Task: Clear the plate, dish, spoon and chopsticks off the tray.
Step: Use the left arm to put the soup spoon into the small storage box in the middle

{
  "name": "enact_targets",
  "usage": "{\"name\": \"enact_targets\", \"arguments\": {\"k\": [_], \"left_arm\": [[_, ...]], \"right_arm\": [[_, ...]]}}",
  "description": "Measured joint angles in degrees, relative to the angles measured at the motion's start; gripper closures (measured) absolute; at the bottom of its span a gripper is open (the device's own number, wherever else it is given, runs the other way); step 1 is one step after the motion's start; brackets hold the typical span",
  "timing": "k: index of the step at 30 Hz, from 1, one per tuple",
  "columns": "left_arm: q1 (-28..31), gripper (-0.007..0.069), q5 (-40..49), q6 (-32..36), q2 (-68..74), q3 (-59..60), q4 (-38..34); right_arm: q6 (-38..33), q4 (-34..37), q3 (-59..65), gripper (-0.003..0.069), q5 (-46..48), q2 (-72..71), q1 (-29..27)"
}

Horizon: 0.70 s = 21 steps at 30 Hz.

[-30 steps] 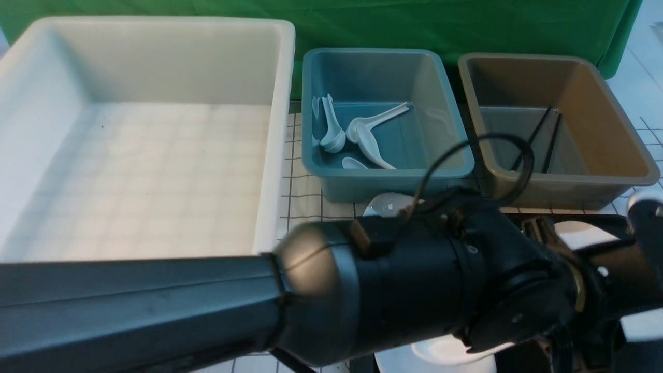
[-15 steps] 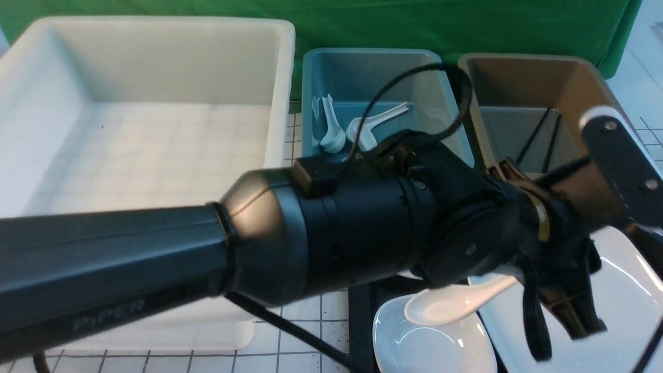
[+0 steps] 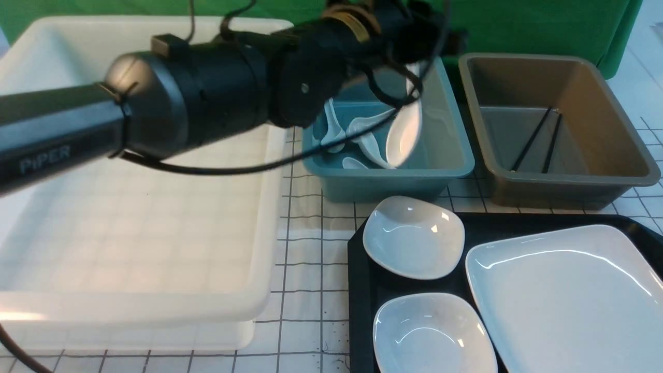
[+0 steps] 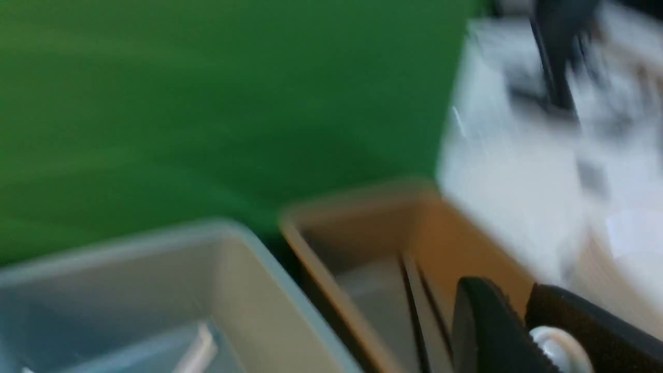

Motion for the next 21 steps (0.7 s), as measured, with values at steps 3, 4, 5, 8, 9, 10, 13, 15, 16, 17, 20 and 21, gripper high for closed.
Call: {"name": "enact_targets", "arguments": {"k": [3,4,5,8,9,10,13,15,16,17,20,21], "left_arm": [[4.19,0.0552,-7.84,-10.54,0.0,0.0,-0.07],[4.43,0.0552,-7.84,-10.54,0.0,0.0,0.06],[5.93,0.0552,-10.58,-15.65,0.0,0.0,1.63],[8.47,0.0552,-12.37,-23.94,0.0,0.0,7.04],[8.97,0.0552,-12.56,-25.41,0.06,0.0,9.13],[9.43,0.0552,-12.96,-26.76,0.25,0.0,10.86],[10.27,0.0552,-14.95,-29.5,1.96,0.0,13.69],[10.63,0.0552,-16.73,-30.17,3.63,0.0,14.23],[10.63,0.0552,-16.95,-30.17,3.84,0.0,14.33],[10.63,0.0552,-17.92,-30.39,4.69,0.0,14.38],[10.69,0.0552,-21.41,-32.85,8.19,0.0,14.56],[10.69,0.0552,-21.7,-33.79,8.86,0.0,14.56]], "right_arm": [[0.0,0.0,0.0,0.0545,-0.17,0.0,0.0],[0.0,0.0,0.0,0.0545,-0.17,0.0,0.0],[0.0,0.0,0.0,0.0544,-0.63,0.0,0.0],[0.0,0.0,0.0,0.0542,-1.46,0.0,0.0],[-0.08,0.0,0.0,0.054,-1.73,0.0,0.0],[-0.1,0.0,0.0,0.0539,-1.89,0.0,0.0],[0.01,0.0,0.0,0.0536,-3.21,0.0,0.0],[-0.07,0.0,0.0,0.0536,-3.96,0.0,0.0],[0.03,0.0,0.0,0.0536,-3.96,0.0,0.0],[-0.02,0.0,0.0,0.0536,-4.15,0.0,0.0],[0.03,0.0,0.0,0.0533,-4.37,0.0,0.0],[0.03,0.0,0.0,0.0533,-4.37,0.0,0.0]]}}
